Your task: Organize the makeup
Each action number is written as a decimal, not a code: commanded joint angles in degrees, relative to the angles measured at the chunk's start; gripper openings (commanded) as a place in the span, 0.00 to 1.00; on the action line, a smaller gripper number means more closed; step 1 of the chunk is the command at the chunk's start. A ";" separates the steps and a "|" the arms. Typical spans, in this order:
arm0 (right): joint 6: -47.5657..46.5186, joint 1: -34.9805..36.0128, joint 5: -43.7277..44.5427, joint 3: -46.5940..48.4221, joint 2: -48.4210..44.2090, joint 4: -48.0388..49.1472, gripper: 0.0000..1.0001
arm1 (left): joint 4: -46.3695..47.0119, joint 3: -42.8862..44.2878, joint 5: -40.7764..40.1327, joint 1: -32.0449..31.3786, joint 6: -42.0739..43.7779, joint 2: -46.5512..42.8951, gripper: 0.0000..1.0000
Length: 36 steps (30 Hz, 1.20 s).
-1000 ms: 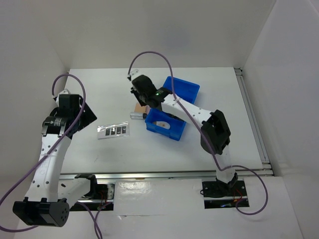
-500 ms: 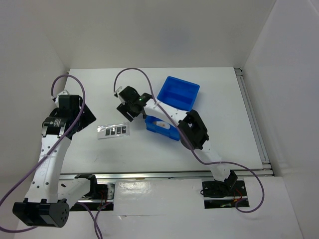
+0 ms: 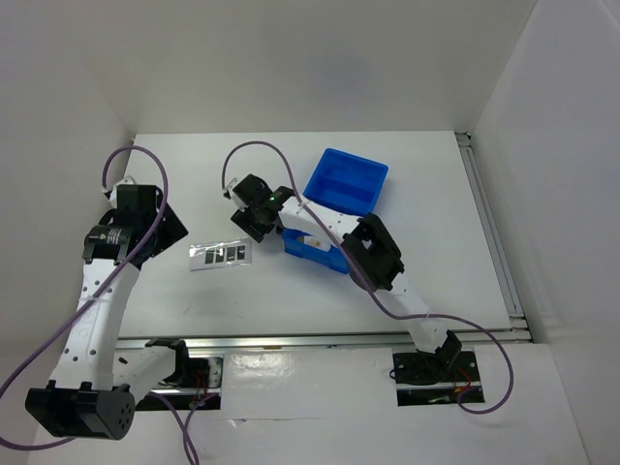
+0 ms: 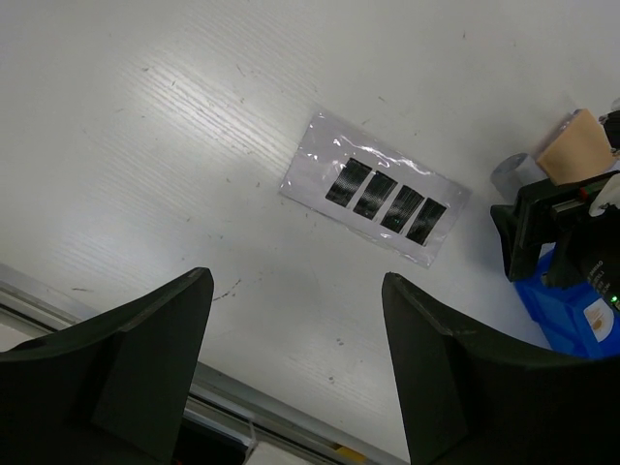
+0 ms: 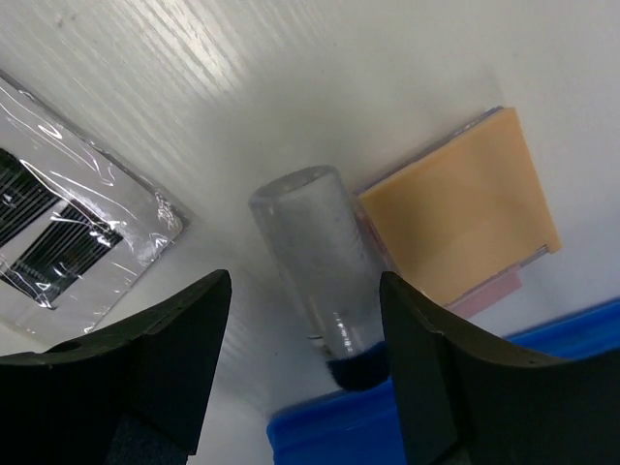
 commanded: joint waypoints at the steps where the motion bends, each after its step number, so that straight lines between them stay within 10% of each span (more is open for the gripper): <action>1: -0.48 -0.38 -1.35 -1.21 0.73 1.77 0.70 | 0.91 -0.74 -1.03 -0.21 0.46 0.35 0.84; 17: 1.11 0.15 -4.42 -3.67 -2.69 2.38 0.28 | -0.67 1.01 -2.69 -0.21 0.46 2.03 0.84; 36: 4.09 -7.05 -5.13 -20.62 -36.62 4.33 0.28 | -2.79 21.83 -2.79 -0.21 -1.47 26.45 0.84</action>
